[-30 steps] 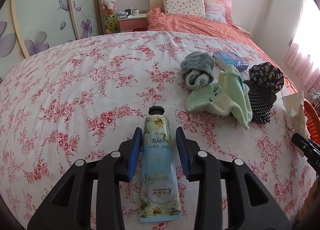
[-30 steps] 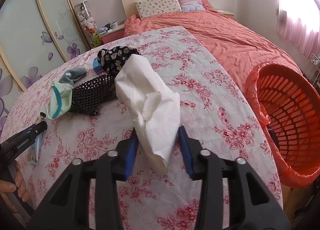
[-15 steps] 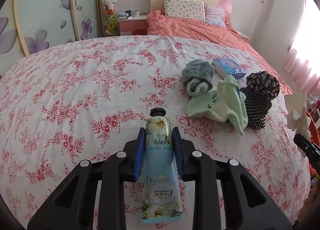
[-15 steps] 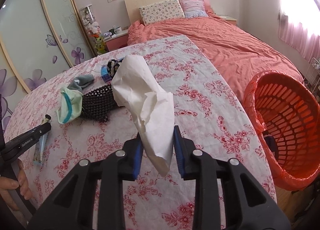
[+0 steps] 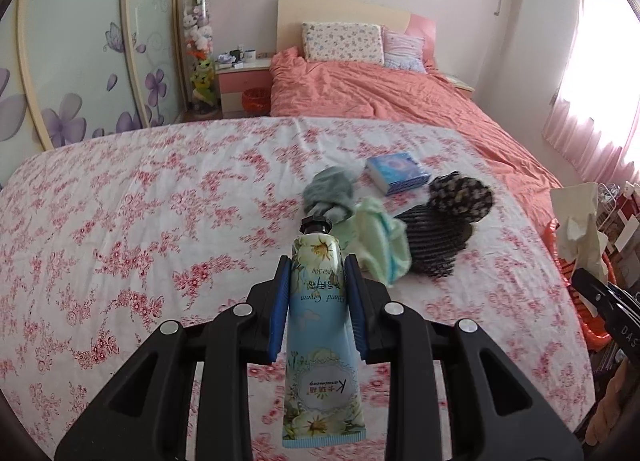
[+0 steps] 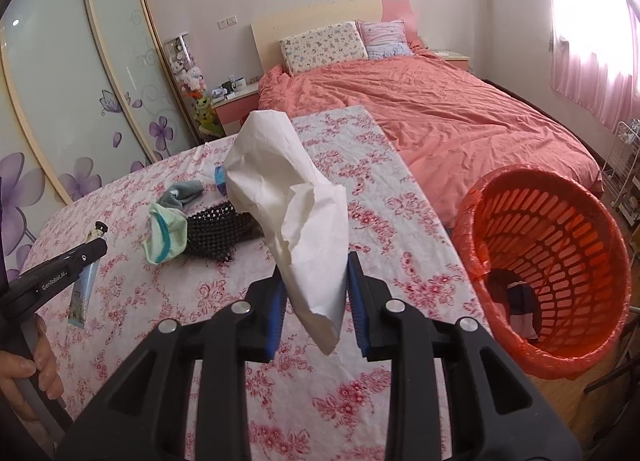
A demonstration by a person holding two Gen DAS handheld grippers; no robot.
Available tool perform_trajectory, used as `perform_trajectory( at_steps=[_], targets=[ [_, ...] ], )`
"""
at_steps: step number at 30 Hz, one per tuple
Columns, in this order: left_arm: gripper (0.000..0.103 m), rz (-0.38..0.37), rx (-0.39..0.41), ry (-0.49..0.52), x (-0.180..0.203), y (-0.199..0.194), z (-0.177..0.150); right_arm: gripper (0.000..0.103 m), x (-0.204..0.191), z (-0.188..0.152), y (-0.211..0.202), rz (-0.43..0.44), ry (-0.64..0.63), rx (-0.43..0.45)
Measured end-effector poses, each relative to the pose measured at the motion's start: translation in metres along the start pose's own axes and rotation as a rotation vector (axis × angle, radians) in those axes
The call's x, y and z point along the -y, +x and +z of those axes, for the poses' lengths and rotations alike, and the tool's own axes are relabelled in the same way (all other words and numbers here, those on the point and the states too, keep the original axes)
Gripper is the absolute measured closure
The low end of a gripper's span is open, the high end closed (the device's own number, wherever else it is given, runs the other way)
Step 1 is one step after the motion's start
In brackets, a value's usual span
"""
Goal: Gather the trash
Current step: 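Carry lotion tube and tissue over the orange basket and open both tools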
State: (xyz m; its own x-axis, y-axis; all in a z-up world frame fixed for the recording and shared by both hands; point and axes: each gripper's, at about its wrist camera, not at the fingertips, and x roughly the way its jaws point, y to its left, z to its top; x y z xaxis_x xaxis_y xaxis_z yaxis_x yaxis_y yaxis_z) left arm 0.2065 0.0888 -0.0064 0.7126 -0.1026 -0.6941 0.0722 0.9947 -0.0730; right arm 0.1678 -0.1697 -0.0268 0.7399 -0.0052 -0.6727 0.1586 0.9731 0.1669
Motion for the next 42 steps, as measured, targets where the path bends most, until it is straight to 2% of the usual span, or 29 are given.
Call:
perform_trajectory(
  at_steps=[11,23,33,39,42],
  targets=[
    [0.075,-0.127,0.063,0.088,0.069,-0.034,0.009,0.074,0.042,0.003,-0.047,-0.048,0.060,0.063],
    [0.075,-0.312,0.086,0.181,0.166,-0.046,0.009,0.074,0.116,0.004,-0.077,-0.129,0.170,0.105],
    [0.075,-0.474,0.044,0.244,0.253,-0.020,0.001,0.074,0.188,0.001,-0.073,-0.188,0.267,0.100],
    [0.075,-0.521,0.001,0.270,0.292,0.002,-0.002,0.074,0.225,0.003,-0.056,-0.175,0.333,0.088],
    [0.075,-0.527,-0.017,0.282,0.311,0.012,-0.003,0.070,0.238,0.005,-0.047,-0.179,0.342,0.087]
  ],
)
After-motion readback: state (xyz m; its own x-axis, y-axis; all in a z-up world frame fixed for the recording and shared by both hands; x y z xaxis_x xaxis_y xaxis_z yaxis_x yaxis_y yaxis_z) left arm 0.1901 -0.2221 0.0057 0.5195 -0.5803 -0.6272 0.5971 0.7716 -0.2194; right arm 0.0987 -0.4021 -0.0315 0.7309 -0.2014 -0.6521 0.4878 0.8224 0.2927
